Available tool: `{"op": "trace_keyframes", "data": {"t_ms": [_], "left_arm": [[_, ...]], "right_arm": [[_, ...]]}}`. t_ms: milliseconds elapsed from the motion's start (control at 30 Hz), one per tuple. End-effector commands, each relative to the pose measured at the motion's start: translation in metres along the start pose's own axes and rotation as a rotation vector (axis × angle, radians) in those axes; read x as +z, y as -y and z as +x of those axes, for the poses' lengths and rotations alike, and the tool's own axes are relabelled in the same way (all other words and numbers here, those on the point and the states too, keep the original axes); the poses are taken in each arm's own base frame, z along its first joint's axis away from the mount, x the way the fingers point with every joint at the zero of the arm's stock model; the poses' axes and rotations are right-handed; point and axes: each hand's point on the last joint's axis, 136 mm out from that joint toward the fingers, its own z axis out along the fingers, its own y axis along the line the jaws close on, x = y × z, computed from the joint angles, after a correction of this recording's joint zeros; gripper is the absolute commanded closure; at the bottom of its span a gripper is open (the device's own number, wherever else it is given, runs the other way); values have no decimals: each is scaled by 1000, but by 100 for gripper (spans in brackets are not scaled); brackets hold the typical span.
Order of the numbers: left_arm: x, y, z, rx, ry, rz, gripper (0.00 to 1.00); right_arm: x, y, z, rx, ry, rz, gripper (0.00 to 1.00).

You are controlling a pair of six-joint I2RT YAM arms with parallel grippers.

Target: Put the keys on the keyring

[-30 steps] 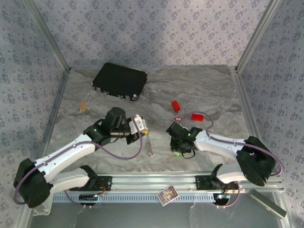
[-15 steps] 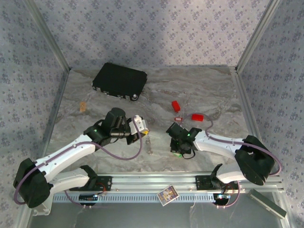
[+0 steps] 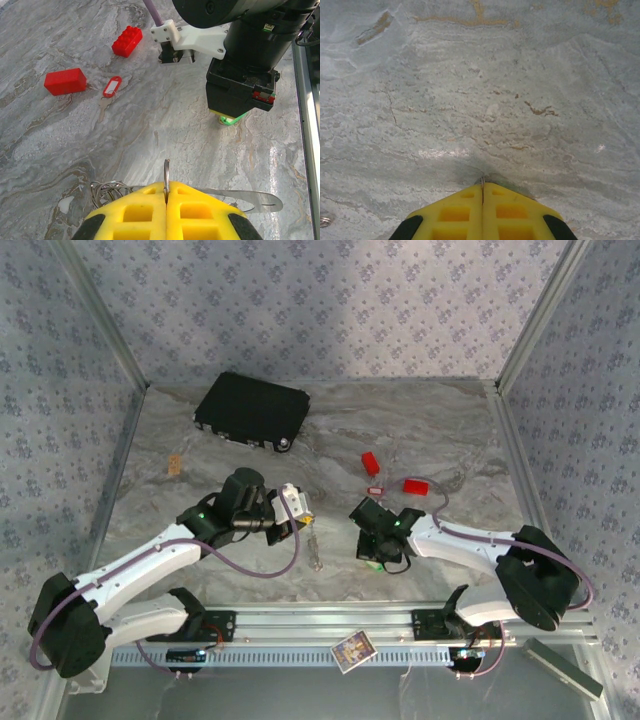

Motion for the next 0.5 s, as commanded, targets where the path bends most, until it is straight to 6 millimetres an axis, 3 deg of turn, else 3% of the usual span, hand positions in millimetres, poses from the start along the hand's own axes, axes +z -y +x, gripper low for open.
{"op": "trace_keyframes", "data": {"t_ms": [0, 67, 267, 467], "left_arm": [[1, 5, -4, 25, 26, 22, 100], [2, 6, -4, 26, 25, 23, 100], [2, 6, -3, 24, 23, 24, 100], [1, 6, -3, 27, 23, 25, 100]], "right_arm": [[-7, -2, -4, -28, 16, 12, 100], [-6, -2, -4, -29, 13, 17, 100], [-1, -4, -2, -42, -4, 29, 83], [1, -5, -2, -50, -11, 37, 81]]}}
